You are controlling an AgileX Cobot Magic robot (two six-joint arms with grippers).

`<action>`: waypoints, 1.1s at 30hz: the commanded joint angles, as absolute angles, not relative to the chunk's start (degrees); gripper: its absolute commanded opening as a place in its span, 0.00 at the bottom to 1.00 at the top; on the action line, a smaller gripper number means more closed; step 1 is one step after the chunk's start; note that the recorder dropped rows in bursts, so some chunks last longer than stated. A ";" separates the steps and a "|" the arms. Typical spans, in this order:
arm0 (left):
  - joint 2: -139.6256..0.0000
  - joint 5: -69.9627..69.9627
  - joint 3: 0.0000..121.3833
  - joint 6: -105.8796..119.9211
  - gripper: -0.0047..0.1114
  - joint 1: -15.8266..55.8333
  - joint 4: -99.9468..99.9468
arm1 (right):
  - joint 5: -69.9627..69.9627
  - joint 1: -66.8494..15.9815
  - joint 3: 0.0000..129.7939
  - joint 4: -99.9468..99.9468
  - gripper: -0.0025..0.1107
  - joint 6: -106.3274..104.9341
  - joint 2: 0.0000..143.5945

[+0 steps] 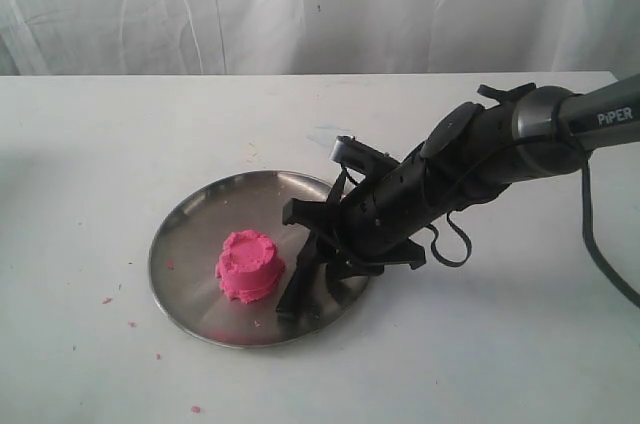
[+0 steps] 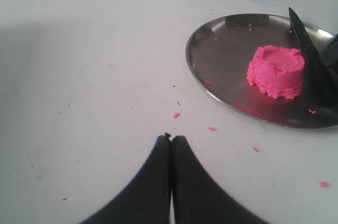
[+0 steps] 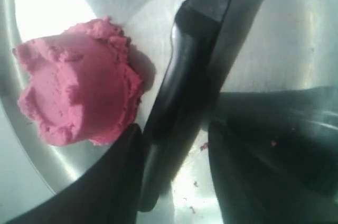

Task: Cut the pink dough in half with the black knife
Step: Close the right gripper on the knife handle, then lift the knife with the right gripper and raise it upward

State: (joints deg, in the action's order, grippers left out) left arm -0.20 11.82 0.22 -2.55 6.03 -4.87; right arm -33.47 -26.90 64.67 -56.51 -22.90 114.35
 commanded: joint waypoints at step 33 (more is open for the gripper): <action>0.00 6.41 4.97 -22.53 0.04 5.92 -30.03 | -42.14 -27.32 68.29 -31.00 0.36 -5.51 100.65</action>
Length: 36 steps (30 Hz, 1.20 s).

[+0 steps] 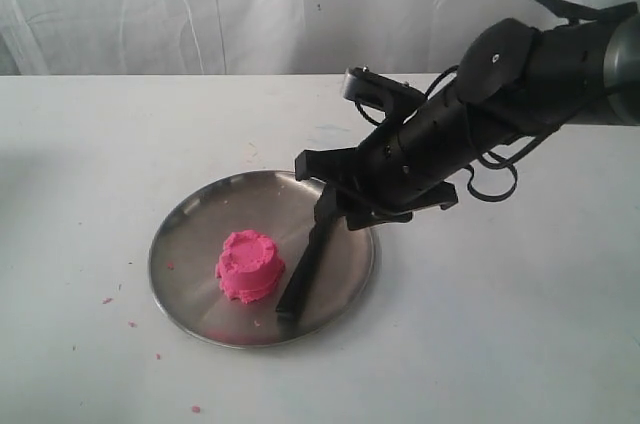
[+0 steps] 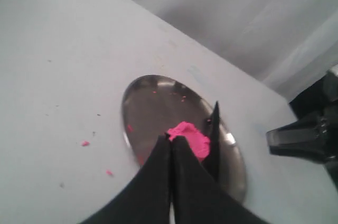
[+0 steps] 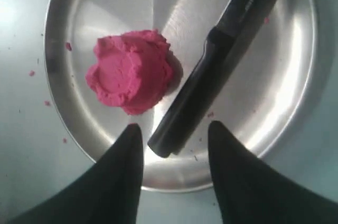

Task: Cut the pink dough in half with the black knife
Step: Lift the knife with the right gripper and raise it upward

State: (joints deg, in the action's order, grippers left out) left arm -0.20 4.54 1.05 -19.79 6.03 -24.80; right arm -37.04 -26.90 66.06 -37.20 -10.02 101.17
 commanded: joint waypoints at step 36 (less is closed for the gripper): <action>0.00 21.89 18.80 -7.51 0.04 5.92 -30.98 | -50.18 -35.55 88.70 -7.45 0.43 20.84 119.64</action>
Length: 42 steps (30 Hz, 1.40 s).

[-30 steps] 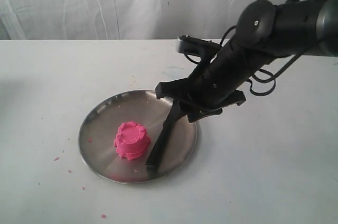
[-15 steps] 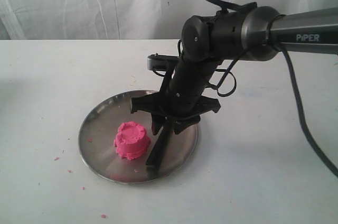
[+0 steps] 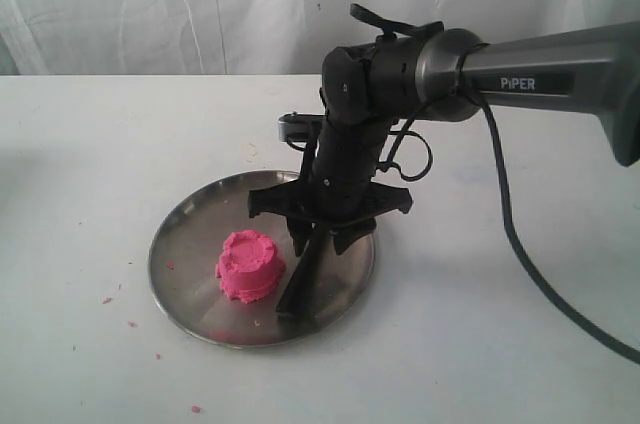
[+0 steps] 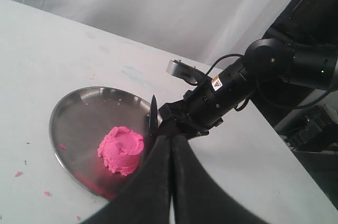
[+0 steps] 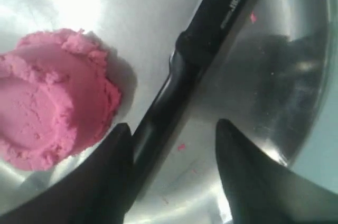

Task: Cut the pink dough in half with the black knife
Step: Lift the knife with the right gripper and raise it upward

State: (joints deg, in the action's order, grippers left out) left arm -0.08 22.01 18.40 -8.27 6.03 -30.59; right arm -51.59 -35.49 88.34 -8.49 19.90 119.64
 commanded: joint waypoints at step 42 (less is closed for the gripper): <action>0.00 11.68 18.92 -4.04 0.08 6.04 -30.98 | -63.11 -40.77 90.03 18.06 0.02 -8.55 108.81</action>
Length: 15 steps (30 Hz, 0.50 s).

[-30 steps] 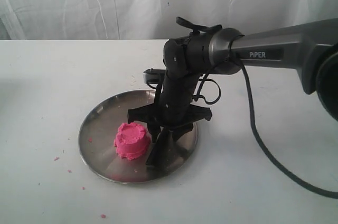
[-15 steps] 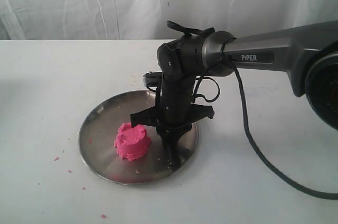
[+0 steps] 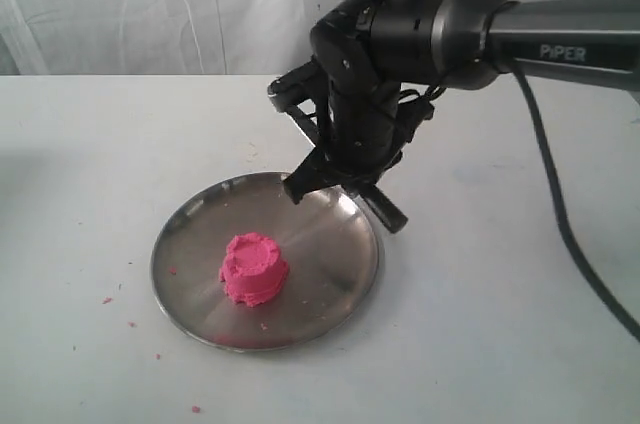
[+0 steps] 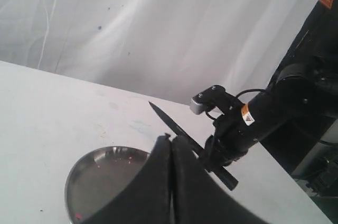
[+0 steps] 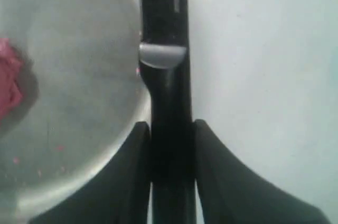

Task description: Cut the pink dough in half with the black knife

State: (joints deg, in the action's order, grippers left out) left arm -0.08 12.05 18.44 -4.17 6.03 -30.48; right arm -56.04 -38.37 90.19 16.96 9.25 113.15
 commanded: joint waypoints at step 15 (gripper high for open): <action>-23.18 43.24 43.26 14.24 0.57 6.04 -28.15 | -66.41 -59.07 81.20 28.16 0.02 -25.46 90.17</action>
